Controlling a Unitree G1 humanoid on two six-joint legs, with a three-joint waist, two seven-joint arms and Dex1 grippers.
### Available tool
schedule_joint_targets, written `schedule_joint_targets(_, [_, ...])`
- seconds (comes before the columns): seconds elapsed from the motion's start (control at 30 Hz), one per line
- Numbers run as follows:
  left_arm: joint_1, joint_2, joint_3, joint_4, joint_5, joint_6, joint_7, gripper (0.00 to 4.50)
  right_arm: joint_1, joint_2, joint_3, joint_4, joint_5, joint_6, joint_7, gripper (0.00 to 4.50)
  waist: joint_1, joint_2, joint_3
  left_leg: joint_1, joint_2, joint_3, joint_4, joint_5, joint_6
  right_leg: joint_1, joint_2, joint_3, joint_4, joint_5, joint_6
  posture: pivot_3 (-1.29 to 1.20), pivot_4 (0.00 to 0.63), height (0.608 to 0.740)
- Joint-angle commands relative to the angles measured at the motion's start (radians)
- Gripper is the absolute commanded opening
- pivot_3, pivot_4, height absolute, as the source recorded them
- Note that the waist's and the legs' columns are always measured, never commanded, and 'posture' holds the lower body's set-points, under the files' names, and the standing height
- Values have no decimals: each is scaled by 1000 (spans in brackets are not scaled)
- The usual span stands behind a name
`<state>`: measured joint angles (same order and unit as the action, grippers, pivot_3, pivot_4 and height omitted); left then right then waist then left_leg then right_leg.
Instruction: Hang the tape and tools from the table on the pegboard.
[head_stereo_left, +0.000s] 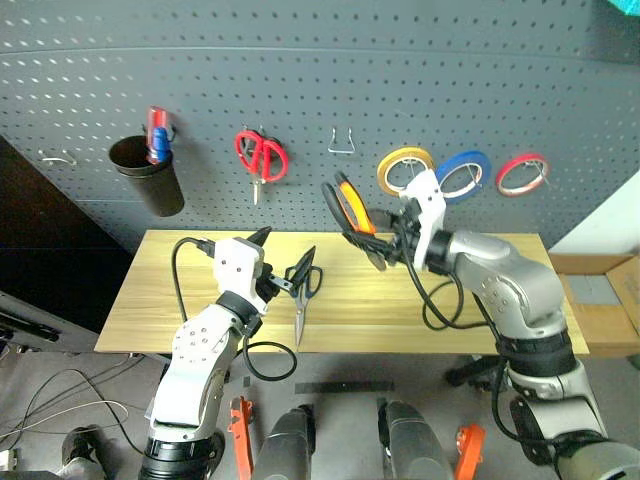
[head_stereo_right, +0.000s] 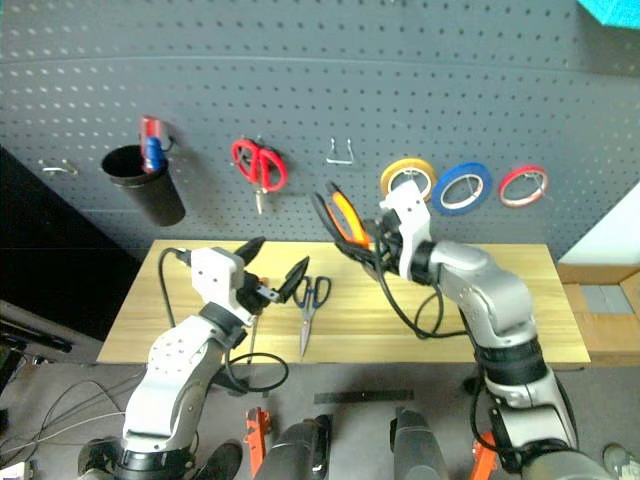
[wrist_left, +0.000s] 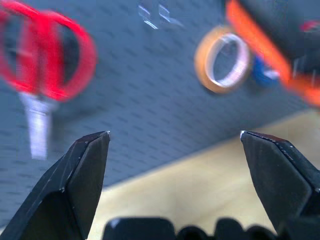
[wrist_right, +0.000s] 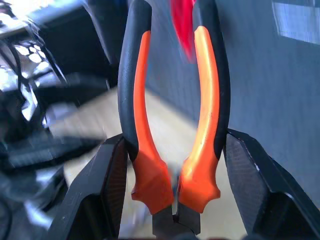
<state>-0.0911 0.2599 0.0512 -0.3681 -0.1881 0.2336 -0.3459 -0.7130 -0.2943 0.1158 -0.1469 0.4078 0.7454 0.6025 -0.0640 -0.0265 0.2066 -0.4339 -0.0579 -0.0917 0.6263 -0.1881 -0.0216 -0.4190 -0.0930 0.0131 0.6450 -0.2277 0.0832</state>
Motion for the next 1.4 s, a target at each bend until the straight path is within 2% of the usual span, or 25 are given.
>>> schedule_joint_targets(0.03, [-22,5,38,-6,14,-47,31,4500,-112,51,7,129,-48,-150,9,2345,8,-2,-9,0,0,1,0,0,0,0,1,0,0,1,-1,-53,60,740])
schedule_joint_targets(0.23, [-73,-2,29,38,25,-67,42,4500,-285,134,8,408,-152,-389,-10,2345,14,-2,-19,1,1,1,1,5,-6,1,3,1,0,5,-1,-66,63,740])
schedule_joint_targets(0.43, [-101,-20,-1,72,36,-88,44,4500,-435,188,-49,688,-206,-617,-80,2345,4,-3,-28,2,2,2,1,5,-7,-1,4,3,2,8,-3,-70,64,740])
schedule_joint_targets(0.63, [-87,-32,-40,92,75,-97,60,4500,-540,226,-80,872,-234,-778,-107,2345,2,-2,-28,2,3,3,0,5,-7,-1,4,3,2,8,-4,-65,83,740])
schedule_joint_targets(0.8, [-39,-55,-64,10,72,-50,77,4500,-594,241,-112,895,-225,-828,-133,2345,-5,-2,-28,2,3,3,0,5,-7,-2,5,4,3,8,-4,-72,121,740])
schedule_joint_targets(0.93, [-28,-58,-62,-86,56,16,89,4500,-636,239,-153,848,-197,-845,-154,2345,-4,1,-23,2,3,2,-1,5,-7,-2,5,3,2,8,-4,-63,194,740])
schedule_joint_targets(1.03, [-32,-64,-78,-98,57,42,87,4500,-638,250,-176,833,-180,-864,-150,2345,-1,4,-8,2,4,2,0,5,-6,-1,5,3,2,7,-5,-56,239,740])
schedule_joint_targets(1.23, [-47,-70,-94,-104,60,71,83,4500,-621,283,-179,871,-191,-894,-176,2345,-1,4,29,3,6,3,1,5,-6,-1,6,4,4,6,-6,-54,292,740])
schedule_joint_targets(1.4, [-57,-76,-99,-96,75,80,98,4500,-637,295,-177,946,-215,-936,-206,2345,-1,4,59,3,14,6,0,5,-4,-2,6,4,5,6,-7,-51,310,740])
